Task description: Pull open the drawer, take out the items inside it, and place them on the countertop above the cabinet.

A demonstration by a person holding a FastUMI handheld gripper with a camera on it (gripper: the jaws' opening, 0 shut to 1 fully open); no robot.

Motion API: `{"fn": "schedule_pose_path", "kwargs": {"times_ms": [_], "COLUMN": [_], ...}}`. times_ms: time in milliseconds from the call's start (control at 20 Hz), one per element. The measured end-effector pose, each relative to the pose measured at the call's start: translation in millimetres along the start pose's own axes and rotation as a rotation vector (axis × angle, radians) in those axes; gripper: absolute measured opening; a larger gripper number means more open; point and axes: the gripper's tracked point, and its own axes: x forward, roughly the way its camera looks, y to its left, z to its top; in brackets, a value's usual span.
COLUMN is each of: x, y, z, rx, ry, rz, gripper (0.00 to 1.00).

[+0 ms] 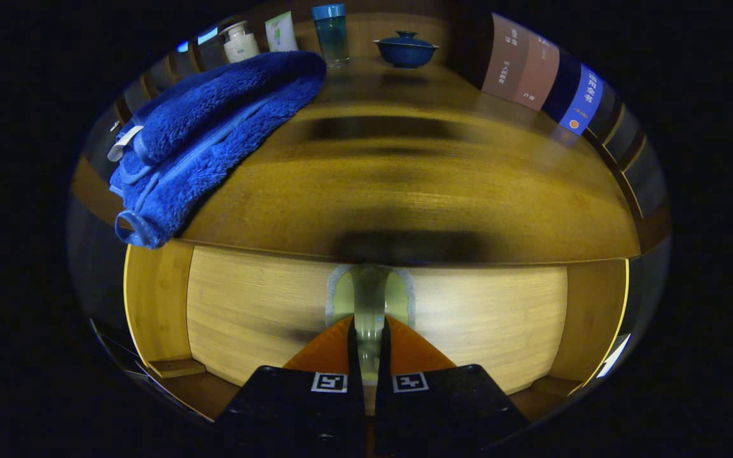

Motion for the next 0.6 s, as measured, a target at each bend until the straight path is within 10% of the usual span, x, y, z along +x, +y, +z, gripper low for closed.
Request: {"fn": "schedule_pose_path", "kwargs": {"times_ms": [600], "x": [-138.2], "y": [-4.1], "z": [-25.2], "rx": [-0.004], "ry": [-0.39], "rz": [0.046], "gripper": [0.11]}}
